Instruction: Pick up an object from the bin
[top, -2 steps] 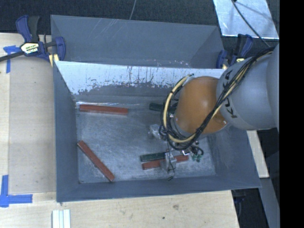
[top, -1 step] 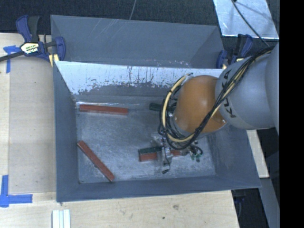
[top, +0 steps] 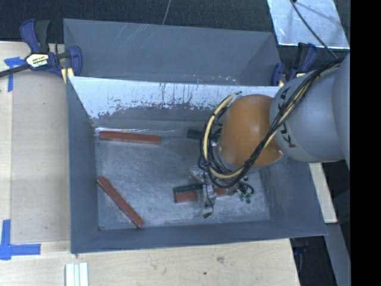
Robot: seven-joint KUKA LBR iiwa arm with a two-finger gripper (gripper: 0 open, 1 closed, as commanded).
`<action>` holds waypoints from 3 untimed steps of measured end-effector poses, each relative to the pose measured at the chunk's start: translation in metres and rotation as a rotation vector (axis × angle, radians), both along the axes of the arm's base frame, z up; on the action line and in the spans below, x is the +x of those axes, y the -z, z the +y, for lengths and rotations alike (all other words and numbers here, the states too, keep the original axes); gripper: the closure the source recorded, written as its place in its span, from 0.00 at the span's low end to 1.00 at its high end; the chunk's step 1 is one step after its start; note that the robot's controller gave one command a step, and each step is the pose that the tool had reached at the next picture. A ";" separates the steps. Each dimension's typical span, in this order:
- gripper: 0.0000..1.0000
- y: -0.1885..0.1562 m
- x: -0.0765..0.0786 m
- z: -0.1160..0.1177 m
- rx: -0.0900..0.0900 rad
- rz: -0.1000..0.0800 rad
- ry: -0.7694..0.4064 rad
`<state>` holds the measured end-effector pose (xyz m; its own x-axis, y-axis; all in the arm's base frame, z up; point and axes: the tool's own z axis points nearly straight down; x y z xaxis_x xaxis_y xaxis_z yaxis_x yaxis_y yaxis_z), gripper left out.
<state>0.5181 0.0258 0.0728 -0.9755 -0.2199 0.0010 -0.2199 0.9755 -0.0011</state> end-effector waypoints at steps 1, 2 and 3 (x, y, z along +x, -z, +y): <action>1.00 -0.002 0.000 0.000 0.000 -0.001 0.000; 1.00 -0.012 -0.001 0.000 0.001 -0.003 0.000; 1.00 -0.033 -0.002 0.000 0.001 0.004 0.000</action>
Offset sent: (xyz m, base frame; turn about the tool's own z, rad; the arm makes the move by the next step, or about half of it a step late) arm 0.0000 -0.0001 0.0724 0.0000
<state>0.5161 0.0259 0.1055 -0.9755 -0.2198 0.0043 -0.2198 0.9755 0.0004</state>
